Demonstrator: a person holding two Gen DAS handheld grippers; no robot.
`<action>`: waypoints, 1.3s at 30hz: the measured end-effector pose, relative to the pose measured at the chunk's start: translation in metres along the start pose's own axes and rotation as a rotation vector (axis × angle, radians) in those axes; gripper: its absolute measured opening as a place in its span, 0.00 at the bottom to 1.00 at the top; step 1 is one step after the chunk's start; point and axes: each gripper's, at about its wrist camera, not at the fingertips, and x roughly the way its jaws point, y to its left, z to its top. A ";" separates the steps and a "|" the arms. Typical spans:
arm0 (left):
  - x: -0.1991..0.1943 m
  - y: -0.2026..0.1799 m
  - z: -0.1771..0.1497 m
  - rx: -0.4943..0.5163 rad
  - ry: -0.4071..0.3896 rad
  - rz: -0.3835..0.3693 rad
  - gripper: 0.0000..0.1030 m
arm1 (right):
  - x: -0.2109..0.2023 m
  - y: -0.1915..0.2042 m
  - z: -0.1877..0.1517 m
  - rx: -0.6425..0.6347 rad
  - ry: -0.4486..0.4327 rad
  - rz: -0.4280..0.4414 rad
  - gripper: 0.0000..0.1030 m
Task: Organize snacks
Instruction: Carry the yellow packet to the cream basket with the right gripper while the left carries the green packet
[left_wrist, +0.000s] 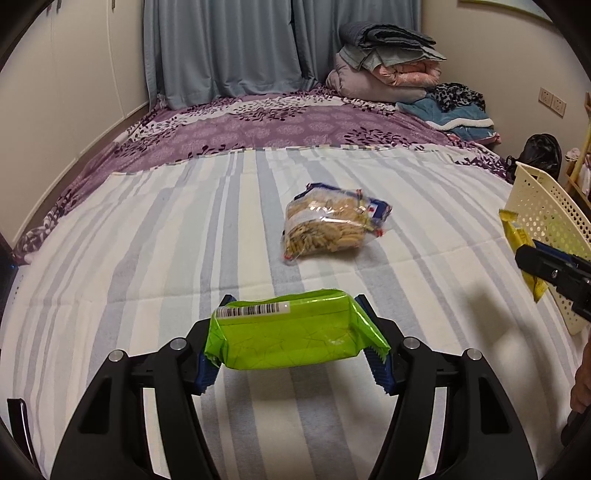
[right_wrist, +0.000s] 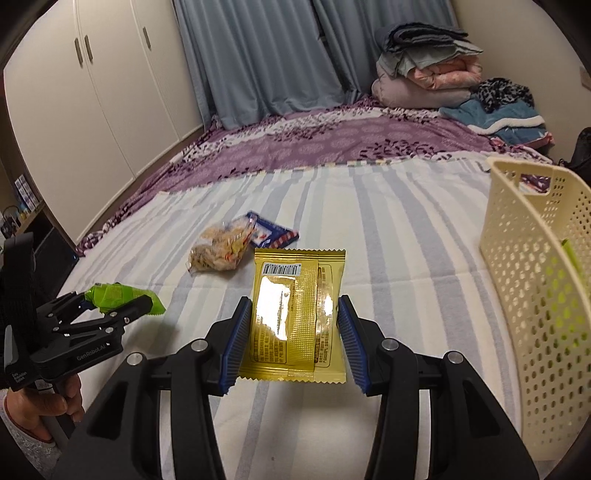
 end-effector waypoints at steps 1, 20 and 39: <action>-0.004 -0.004 0.002 0.008 -0.008 -0.004 0.64 | -0.005 -0.003 0.003 0.006 -0.012 -0.002 0.46; -0.033 -0.083 0.025 0.159 -0.066 -0.092 0.64 | -0.105 -0.116 0.009 0.197 -0.230 -0.195 0.46; -0.035 -0.144 0.031 0.267 -0.064 -0.152 0.64 | -0.141 -0.200 -0.015 0.371 -0.300 -0.386 0.63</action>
